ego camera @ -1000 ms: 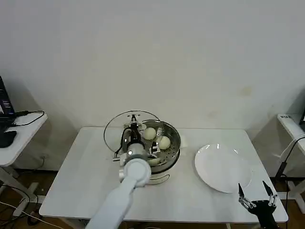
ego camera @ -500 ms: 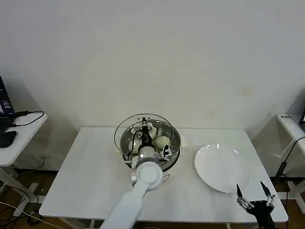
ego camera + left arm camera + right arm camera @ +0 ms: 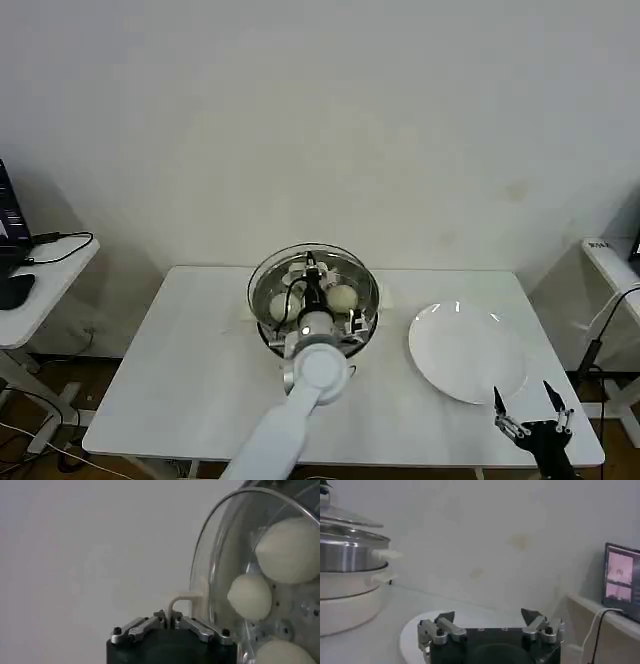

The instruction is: Take steamed baozi put them in steamer then cover it.

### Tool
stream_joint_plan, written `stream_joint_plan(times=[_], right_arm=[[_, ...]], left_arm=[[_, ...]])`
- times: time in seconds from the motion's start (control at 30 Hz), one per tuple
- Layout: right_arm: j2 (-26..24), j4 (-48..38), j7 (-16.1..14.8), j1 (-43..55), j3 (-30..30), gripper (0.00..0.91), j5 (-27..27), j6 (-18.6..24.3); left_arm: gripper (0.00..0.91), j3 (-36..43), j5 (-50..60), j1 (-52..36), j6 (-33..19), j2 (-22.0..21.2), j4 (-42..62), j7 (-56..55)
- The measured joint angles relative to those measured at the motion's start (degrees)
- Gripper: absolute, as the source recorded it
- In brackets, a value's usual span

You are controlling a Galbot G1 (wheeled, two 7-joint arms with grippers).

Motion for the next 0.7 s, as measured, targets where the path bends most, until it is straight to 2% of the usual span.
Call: stream_joint_plan(times=[0.7], right_arm=[[-0.07,-0.01,-0.16,-0.25,-0.28,0.907,0.17,0.06]], left_arm=[[0.0,0.56,0.21,0.92,-0.63,-1.35,1.21,-0.27]])
